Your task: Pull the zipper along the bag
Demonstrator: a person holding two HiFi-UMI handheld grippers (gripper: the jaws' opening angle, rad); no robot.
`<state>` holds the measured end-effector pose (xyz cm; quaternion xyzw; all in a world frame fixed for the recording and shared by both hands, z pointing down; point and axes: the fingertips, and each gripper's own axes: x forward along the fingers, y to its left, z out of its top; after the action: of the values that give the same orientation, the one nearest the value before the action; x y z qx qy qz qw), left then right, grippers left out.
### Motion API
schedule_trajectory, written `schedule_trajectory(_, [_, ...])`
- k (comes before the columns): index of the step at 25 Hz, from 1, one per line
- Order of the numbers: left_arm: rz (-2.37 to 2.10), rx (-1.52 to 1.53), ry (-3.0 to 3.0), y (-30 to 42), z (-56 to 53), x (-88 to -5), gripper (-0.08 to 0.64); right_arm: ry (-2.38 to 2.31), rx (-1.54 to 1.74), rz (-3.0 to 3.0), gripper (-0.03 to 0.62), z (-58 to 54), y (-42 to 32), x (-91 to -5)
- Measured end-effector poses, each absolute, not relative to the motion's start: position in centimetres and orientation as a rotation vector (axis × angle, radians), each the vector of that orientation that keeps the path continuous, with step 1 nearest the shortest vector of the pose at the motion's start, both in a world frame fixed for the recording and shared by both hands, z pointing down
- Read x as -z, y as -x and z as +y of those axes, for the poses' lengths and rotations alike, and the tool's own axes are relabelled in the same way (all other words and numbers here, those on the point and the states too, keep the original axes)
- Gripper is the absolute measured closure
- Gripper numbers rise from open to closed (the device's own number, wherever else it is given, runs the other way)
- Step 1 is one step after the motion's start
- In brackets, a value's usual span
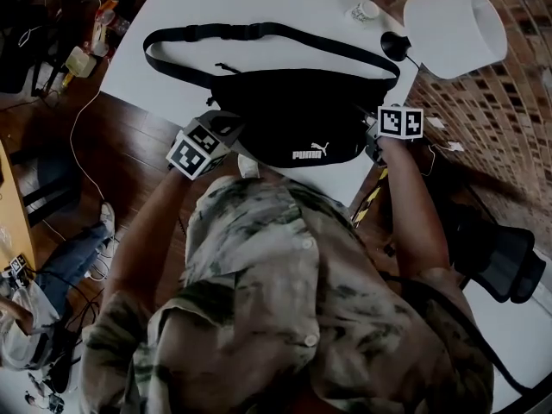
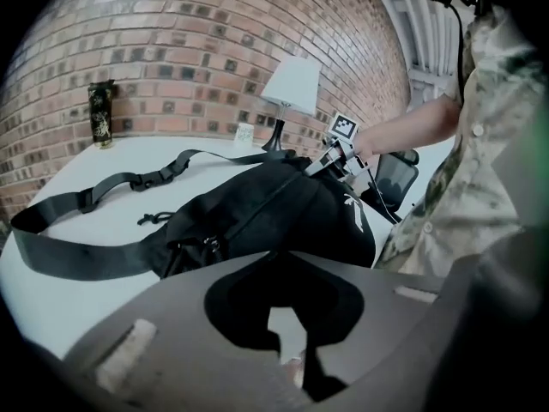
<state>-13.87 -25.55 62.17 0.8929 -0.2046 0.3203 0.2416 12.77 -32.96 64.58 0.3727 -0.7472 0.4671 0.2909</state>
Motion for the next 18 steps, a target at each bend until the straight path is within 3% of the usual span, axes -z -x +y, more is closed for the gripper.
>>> schedule_trajectory(18, [-0.679, -0.754, -2.446, 15.9, -25.6, -62.0, 0.514, -1.126, -1.01, -2.124, 0.583, -32.1, -12.7, -61.5])
